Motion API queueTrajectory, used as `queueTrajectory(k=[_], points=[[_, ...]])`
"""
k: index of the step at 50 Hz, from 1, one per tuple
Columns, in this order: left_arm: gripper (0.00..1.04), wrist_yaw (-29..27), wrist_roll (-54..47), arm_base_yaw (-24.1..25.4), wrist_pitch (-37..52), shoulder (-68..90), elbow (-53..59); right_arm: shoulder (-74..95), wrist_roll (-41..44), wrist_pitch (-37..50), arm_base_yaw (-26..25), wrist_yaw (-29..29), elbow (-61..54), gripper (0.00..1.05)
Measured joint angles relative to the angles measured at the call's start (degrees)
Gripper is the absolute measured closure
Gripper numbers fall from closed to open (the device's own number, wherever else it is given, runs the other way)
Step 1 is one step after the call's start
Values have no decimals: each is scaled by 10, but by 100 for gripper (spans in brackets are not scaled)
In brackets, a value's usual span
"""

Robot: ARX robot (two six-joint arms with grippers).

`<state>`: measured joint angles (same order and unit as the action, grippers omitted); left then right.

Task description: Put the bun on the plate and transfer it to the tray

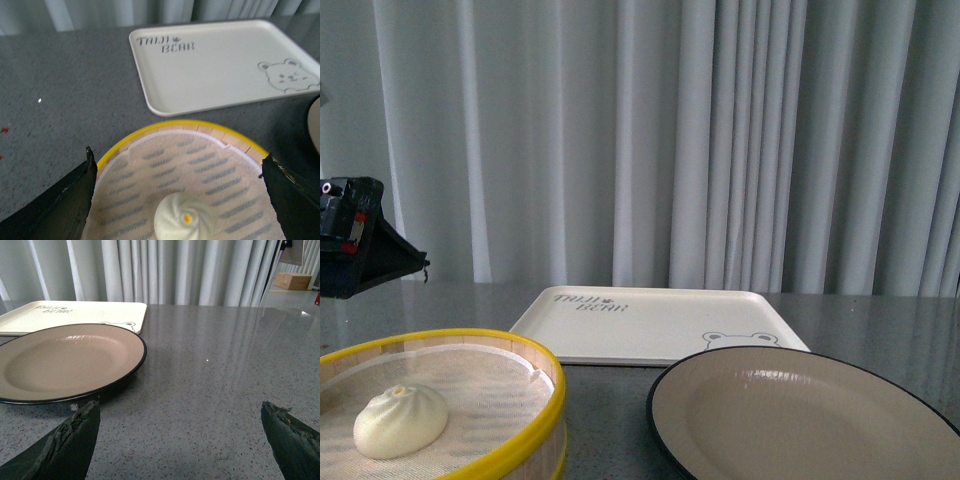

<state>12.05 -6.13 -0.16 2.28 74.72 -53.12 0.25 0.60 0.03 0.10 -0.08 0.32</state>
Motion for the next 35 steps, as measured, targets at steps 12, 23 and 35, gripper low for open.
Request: queueTrajectory(k=[12, 23, 35], points=[[7, 9, -27, 3, -105, 24, -16, 0, 0, 0, 0, 0, 0, 9], [7, 17, -19, 0, -96, 25, -1, 0, 0, 0, 0, 0, 0, 9], [7, 20, 8, 0, -69, 58, 5, 0, 0, 0, 0, 0, 0, 9]])
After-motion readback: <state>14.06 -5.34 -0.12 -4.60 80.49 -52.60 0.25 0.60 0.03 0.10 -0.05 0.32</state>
